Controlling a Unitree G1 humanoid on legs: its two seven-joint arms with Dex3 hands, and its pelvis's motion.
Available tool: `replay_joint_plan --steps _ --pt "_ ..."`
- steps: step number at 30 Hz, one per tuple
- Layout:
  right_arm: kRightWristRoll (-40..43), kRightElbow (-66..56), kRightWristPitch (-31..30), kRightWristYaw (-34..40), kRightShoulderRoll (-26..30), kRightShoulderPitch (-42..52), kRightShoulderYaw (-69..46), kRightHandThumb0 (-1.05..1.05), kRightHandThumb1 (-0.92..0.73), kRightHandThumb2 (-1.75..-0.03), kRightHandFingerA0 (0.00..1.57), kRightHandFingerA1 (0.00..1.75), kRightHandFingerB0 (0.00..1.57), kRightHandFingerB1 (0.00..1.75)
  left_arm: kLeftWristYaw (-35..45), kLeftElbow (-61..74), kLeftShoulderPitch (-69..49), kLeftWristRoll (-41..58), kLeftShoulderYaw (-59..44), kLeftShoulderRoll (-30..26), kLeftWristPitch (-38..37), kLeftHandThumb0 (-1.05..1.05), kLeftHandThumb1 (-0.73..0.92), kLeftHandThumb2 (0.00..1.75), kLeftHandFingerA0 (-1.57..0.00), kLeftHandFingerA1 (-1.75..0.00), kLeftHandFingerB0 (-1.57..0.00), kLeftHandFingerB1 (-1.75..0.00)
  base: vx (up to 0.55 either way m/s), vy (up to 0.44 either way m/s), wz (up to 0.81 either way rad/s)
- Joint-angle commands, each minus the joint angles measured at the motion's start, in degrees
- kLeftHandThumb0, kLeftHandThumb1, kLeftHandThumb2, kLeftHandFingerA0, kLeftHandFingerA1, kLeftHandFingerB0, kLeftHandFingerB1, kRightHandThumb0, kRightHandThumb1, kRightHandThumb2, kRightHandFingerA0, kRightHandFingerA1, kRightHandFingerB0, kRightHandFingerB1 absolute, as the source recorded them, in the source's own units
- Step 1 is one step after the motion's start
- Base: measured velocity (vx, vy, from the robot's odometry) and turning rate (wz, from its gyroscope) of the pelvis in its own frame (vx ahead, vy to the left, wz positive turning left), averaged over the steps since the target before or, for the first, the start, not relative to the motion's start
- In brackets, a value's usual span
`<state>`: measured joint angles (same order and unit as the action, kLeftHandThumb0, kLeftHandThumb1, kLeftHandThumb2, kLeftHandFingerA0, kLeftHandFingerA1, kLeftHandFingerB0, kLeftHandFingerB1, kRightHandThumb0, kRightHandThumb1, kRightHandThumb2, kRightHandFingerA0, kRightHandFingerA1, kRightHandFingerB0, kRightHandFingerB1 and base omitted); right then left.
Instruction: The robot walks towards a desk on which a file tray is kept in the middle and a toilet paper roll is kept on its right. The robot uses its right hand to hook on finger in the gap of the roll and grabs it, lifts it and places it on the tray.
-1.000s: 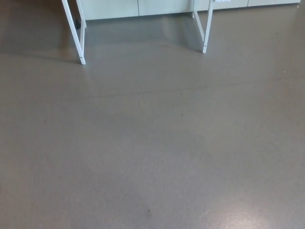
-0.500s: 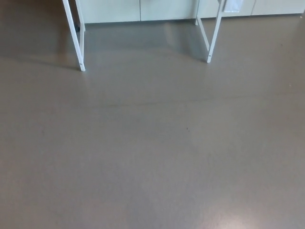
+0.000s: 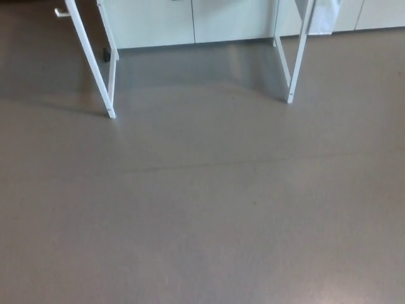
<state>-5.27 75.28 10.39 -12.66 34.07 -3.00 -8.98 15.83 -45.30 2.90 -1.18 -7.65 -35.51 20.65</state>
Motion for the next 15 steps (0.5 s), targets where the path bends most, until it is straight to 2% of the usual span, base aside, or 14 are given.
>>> replay_joint_plan --steps 1,5,7,12,15 --pt "-0.1 0.1 0.8 0.5 0.3 0.3 0.2 -0.90 0.11 -0.98 0.07 0.92 0.00 0.90 -0.9 0.3 -0.1 -0.3 -0.6 -0.5 -0.4 -0.77 0.69 1.00 -0.28 -0.70 -0.13 -0.55 0.37 0.101 -0.21" --pt "0.2 0.2 0.9 0.6 0.2 0.7 -0.1 -0.90 0.11 -0.98 0.07 0.92 0.00 0.90 -0.7 -0.2 1.3 0.3 -1.0 -0.2 1.2 -0.78 0.67 0.99 -0.26 -0.70 -0.12 -0.55 0.45 0.162 -0.09" --pt "0.2 0.2 0.9 0.6 0.1 0.9 -0.1 -0.90 0.11 -0.98 0.07 0.92 0.00 0.90 -0.7 -0.1 1.0 -0.6 -0.1 -0.5 0.4 -0.77 0.68 1.00 -0.28 -0.70 -0.12 -0.55 0.43 0.165 -0.52" --pt "0.3 0.2 1.0 0.7 -0.1 1.1 -0.2 -0.90 0.11 -0.98 0.07 0.92 0.00 0.90 -0.8 -0.6 1.2 -1.3 0.5 -0.9 -1.0 -0.78 0.68 1.00 -0.31 -0.71 -0.14 -0.56 0.38 0.123 0.04" --pt "0.4 0.3 1.1 0.7 -0.3 1.3 -0.4 -0.90 0.11 -0.98 0.07 0.92 0.00 0.90 -0.7 -0.4 1.6 -1.1 0.4 -0.9 -0.3 -0.77 0.68 1.00 -0.29 -0.70 -0.14 -0.56 0.39 -0.018 0.12"
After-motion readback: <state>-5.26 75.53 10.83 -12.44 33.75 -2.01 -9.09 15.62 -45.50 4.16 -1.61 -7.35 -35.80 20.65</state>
